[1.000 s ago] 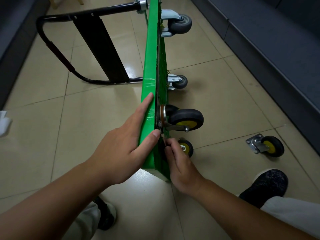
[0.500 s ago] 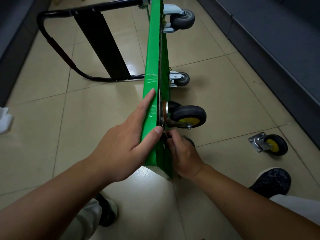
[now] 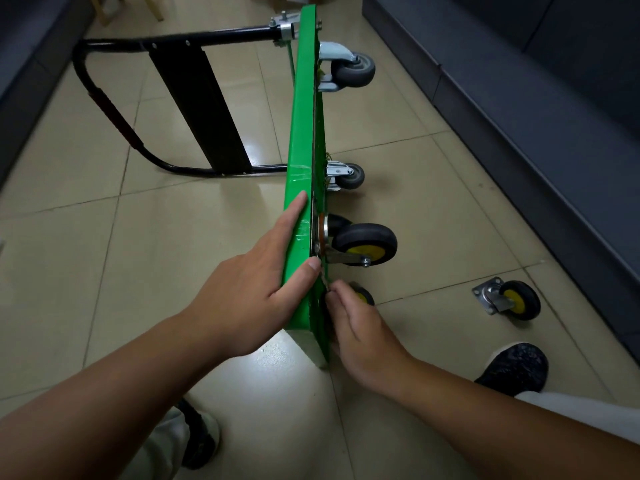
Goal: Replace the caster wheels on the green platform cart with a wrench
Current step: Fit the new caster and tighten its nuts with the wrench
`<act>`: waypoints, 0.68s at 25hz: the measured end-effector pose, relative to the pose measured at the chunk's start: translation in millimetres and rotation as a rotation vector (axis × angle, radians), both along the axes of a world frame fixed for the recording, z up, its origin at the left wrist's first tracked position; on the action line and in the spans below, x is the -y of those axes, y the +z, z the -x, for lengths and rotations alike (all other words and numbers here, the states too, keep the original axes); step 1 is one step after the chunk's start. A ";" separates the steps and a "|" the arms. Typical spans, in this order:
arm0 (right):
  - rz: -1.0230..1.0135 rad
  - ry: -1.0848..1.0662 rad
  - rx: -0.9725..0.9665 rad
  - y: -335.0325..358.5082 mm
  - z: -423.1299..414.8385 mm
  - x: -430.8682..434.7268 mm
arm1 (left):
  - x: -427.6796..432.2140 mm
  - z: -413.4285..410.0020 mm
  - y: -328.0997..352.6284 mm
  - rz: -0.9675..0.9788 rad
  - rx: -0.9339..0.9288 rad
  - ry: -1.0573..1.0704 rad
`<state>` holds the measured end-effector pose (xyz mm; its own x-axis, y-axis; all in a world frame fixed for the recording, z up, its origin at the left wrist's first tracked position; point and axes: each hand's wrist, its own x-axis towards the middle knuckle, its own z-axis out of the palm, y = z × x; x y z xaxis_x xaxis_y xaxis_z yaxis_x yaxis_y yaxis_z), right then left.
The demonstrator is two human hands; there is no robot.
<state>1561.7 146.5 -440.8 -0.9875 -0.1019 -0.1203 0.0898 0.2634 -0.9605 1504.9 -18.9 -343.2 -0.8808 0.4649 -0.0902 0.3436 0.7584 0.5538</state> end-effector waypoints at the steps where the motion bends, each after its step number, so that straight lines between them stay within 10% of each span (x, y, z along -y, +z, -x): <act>1: 0.024 -0.001 0.055 5.0 -2.6 0.3 | 0.1 -0.3 0.3 0.005 -0.004 0.000; 9: 0.304 0.003 0.409 62.4 -14.8 -6.8 | 0.6 2.8 -0.7 0.024 -0.025 -0.012; 17: -0.175 -0.151 -0.123 -2.3 6.8 -33.3 | 0.0 2.8 -0.9 0.012 0.024 -0.010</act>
<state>1554.9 179.8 -443.0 -0.9983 0.0591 -0.0012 0.0259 0.4186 -0.9078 1502.0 -18.9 -344.2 -0.8738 0.4722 -0.1166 0.3380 0.7618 0.5526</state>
